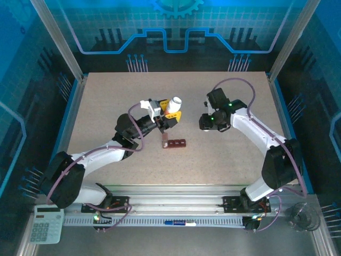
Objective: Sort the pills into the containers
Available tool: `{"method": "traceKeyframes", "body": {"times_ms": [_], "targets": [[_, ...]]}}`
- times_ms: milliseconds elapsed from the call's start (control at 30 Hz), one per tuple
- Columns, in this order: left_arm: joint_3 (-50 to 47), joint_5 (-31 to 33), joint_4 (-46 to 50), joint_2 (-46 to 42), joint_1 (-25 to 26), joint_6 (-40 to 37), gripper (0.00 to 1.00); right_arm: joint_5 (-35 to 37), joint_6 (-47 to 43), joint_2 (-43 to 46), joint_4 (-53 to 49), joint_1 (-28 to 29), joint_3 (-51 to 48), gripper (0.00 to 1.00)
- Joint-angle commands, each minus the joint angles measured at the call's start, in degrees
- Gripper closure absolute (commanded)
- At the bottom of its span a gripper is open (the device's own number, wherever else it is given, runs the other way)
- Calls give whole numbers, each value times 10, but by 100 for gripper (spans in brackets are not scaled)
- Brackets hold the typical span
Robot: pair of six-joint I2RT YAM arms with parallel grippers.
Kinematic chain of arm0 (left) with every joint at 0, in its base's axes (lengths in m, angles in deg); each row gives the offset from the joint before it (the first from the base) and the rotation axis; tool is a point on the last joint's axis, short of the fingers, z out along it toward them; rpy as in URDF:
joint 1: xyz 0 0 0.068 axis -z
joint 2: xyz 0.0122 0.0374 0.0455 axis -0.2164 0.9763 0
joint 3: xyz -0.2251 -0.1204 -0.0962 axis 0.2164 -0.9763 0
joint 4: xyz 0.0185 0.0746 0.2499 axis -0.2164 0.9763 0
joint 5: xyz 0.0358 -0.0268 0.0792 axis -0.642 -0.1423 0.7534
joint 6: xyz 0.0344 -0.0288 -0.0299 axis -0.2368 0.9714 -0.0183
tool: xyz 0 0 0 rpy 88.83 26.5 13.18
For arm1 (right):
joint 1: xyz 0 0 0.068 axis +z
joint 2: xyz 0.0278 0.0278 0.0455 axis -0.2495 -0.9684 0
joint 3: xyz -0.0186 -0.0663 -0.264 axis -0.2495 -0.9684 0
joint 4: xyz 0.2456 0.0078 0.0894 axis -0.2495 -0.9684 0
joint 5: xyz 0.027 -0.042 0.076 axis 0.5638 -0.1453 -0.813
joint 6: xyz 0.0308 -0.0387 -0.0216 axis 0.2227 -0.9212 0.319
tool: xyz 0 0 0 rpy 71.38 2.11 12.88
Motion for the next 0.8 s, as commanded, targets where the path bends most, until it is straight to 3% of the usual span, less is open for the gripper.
{"method": "traceKeyframes", "body": {"times_ms": [0, 133, 767], "targets": [[-22, -13, -85, 25, 3, -25, 100, -22, -23, 4, -51, 5, 56, 58], [-41, -9, -167, 68, 3, -24, 100, -35, -38, -7, -78, 4, 115, 58], [-55, -22, -169, 173, 5, -41, 100, -123, -66, -50, -136, -6, 244, 58]]}}
